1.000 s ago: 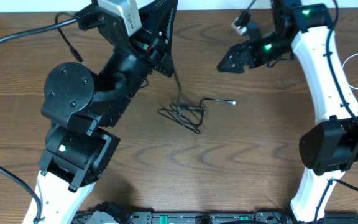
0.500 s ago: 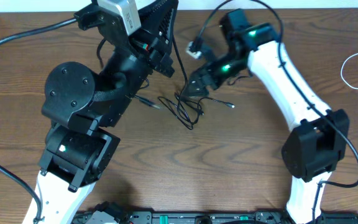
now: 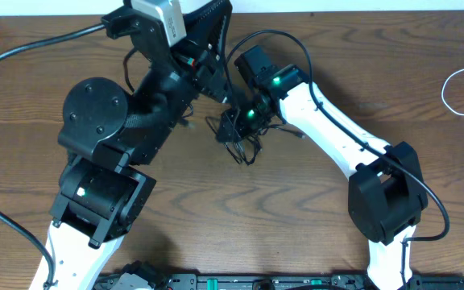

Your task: Untangle cables

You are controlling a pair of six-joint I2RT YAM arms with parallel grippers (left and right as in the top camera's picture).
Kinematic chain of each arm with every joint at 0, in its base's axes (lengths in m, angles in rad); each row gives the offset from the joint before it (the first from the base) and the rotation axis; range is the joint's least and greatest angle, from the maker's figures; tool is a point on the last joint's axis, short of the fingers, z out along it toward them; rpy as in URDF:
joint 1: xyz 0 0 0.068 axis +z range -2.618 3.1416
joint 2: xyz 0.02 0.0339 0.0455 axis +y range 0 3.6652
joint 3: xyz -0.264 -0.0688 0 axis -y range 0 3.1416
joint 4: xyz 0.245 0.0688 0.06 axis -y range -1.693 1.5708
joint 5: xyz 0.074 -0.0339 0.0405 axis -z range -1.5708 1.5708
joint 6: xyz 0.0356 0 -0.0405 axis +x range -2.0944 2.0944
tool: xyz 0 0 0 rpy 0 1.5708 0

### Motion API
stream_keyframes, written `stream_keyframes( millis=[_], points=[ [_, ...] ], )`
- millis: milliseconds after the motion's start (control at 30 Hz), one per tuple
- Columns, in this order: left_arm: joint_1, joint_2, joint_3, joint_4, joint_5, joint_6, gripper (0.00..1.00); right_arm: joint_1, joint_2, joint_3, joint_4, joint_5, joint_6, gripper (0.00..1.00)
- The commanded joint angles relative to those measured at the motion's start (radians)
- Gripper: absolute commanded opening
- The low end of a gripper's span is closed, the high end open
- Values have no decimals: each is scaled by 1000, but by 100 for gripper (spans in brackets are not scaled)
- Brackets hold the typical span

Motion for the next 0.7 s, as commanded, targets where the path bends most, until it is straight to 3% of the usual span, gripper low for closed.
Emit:
stream_keyframes(
  millis=[0, 400, 667],
  points=[
    [1, -16, -2, -56, -10, 26, 8, -64, 6, 30, 6, 293, 140, 1],
    [163, -13, -2, -450, -270, 39, 8, -417, -72, 510, -255, 396, 168, 1],
    [311, 43, -2, -608, -621, -29, 8, -634, -219, 684, -283, 476, 294, 1]
  ],
)
